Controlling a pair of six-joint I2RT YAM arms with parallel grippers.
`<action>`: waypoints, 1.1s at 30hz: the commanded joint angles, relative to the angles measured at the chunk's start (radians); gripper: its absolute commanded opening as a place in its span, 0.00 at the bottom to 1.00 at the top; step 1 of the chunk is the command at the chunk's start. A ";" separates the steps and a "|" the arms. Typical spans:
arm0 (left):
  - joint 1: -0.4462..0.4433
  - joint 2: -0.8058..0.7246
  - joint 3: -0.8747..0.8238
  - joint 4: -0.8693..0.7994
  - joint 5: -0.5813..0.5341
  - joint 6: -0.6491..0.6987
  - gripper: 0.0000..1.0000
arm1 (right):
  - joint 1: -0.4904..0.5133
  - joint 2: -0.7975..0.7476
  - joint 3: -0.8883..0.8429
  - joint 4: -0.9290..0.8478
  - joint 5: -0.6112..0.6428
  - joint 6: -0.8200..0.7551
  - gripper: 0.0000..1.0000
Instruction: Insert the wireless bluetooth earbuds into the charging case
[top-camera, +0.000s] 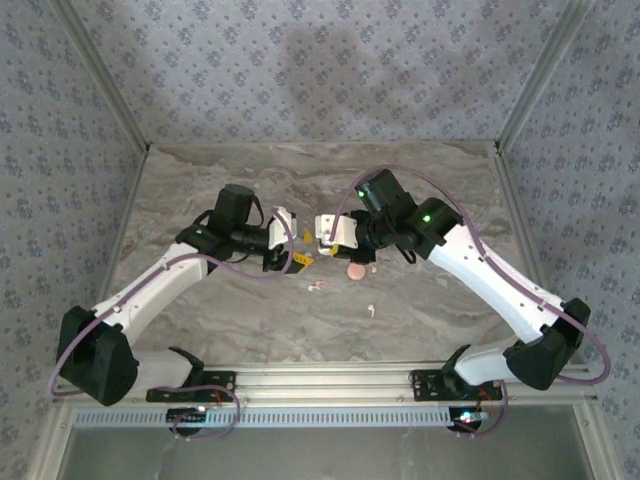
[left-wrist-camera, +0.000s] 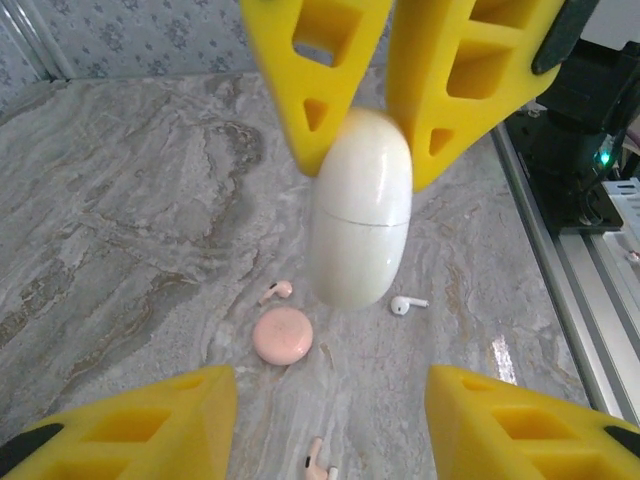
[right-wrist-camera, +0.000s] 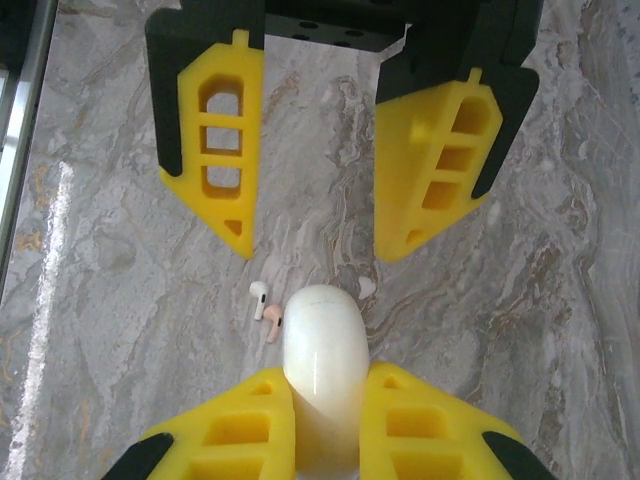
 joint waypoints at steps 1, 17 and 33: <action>-0.008 -0.009 0.026 -0.037 0.027 0.074 0.51 | 0.011 -0.016 -0.013 0.047 -0.004 -0.050 0.13; -0.018 0.008 0.016 0.028 0.118 0.024 0.48 | 0.032 0.016 -0.042 0.086 -0.049 -0.054 0.13; -0.026 0.010 0.015 0.025 0.108 0.021 0.20 | 0.030 0.028 -0.051 0.126 -0.106 -0.021 0.14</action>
